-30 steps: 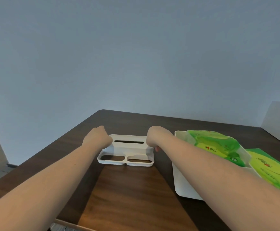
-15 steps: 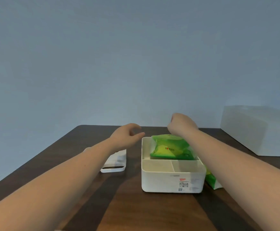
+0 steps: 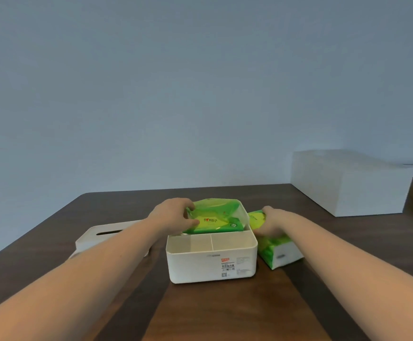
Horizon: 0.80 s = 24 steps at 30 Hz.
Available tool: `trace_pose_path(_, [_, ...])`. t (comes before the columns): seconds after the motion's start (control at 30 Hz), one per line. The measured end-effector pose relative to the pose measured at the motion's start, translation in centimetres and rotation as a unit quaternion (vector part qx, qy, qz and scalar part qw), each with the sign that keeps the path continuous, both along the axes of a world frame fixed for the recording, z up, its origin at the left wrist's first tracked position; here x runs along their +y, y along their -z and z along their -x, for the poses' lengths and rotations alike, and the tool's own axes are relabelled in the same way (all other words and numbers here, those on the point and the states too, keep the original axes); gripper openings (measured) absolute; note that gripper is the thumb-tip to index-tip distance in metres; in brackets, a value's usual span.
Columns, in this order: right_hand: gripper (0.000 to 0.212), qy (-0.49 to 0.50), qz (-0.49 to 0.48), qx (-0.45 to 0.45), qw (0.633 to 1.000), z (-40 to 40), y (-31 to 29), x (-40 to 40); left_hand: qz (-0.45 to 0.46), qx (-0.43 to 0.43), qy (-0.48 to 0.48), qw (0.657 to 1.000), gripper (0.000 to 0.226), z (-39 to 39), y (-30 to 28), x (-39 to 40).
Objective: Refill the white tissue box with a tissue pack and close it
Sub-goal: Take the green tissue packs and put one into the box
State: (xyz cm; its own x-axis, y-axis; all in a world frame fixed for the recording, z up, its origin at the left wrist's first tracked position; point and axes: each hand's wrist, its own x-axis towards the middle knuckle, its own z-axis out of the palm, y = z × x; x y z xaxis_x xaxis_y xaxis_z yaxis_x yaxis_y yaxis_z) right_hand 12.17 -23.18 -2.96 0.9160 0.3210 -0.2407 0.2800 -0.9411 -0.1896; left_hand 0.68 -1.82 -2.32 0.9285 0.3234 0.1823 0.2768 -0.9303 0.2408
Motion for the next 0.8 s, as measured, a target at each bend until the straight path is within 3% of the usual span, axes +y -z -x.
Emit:
trace_pose_path(0.13, [0.118, 0.000, 0.010, 0.003, 1.000, -0.4, 0.8, -0.1, 0.001, -0.062, -0.011, 0.998, 0.031, -0.3, 0.0, 0.1])
trace_pose_path(0.3, [0.112, 0.023, -0.012, -0.015, 1.000, -0.7, 1.2, -0.2, 0.069, -0.182, -0.033, 0.980, 0.004, -0.5, -1.3, 0.3])
trace_pose_path(0.5, [0.108, 0.038, -0.033, -0.040, 0.998, -1.7, 0.9, -0.6, 0.142, -0.313, -0.092, 0.935, 0.007, -1.1, -3.9, 1.2])
trace_pose_path(0.8, [0.102, 0.050, -0.155, -0.138, 0.977, -3.7, -4.0, -0.7, 0.108, -0.259, -0.168, 0.945, 0.023, -3.5, -3.8, 5.2])
